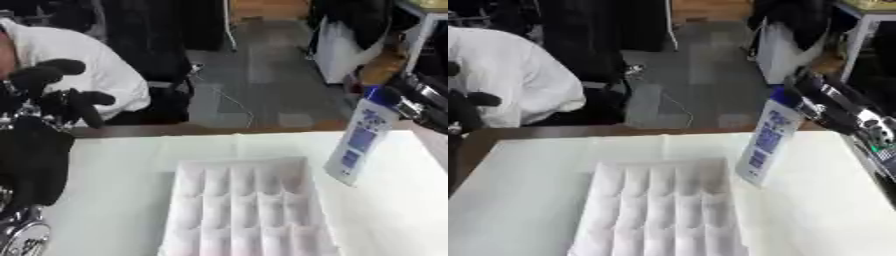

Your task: Pick up objects on the table and place them in the box.

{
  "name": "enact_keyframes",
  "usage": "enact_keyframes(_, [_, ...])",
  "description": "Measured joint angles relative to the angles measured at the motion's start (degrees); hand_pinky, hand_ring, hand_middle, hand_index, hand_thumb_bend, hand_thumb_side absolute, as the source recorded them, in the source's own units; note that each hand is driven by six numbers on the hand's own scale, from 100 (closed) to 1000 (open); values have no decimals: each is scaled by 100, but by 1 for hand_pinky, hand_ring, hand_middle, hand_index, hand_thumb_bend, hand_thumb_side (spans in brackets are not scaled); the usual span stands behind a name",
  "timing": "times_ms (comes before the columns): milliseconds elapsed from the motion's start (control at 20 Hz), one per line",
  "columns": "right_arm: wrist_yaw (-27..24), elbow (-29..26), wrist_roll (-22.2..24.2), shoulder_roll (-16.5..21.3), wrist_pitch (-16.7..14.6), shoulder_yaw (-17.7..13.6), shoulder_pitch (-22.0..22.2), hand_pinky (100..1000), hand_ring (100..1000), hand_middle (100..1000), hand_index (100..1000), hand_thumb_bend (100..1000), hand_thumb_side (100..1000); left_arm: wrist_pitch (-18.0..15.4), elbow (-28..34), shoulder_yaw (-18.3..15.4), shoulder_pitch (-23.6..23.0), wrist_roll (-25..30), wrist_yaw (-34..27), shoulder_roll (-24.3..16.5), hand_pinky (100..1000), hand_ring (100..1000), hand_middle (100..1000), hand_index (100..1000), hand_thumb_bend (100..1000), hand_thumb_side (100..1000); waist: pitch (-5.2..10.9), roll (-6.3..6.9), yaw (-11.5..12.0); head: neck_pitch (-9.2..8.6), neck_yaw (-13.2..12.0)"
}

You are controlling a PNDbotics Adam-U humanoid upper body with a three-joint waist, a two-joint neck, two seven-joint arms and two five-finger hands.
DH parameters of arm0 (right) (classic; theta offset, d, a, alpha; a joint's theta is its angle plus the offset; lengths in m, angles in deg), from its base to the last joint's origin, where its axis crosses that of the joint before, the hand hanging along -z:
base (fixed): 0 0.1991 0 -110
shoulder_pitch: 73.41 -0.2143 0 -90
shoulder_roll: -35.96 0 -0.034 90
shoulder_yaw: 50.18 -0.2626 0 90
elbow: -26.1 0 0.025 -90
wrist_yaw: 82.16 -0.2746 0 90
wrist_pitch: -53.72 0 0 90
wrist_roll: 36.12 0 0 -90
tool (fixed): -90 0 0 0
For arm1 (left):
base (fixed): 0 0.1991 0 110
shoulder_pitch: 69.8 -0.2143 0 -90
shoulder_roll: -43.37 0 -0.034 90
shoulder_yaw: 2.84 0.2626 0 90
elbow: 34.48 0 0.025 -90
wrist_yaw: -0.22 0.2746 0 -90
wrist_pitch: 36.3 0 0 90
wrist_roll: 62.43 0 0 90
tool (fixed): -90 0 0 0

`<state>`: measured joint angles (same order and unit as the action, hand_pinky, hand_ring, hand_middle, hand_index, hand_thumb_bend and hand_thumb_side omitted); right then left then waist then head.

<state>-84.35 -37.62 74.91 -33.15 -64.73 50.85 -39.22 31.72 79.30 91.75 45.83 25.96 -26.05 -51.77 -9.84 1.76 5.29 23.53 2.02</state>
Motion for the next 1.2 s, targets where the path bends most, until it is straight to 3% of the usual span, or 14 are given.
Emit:
enact_keyframes(650, [-128, -42, 93, -373, 86, 156, -63, 100, 100, 100, 207, 224, 858, 3, 0, 5, 176, 3, -73, 7, 671, 442, 723, 744, 480, 861, 0, -81, 198, 42, -50])
enact_keyframes(700, [-141, -39, 100, -406, 91, 160, -75, 100, 100, 100, 208, 259, 806, 5, 0, 15, 177, 5, -77, 8, 670, 442, 723, 743, 480, 861, 0, -83, 205, 42, -50])
enact_keyframes(800, [-166, -34, 115, -462, 86, 185, -110, 100, 100, 100, 209, 223, 858, 8, 0, 39, 202, 9, -98, 10, 671, 442, 723, 744, 480, 861, 0, -83, 228, 42, -50])
enact_keyframes(1200, [-223, -16, 265, -691, 108, 283, -160, 100, 100, 100, 216, 222, 855, 30, 0, 75, 269, 61, -151, 12, 671, 443, 723, 744, 480, 862, 0, -99, 266, 42, -49])
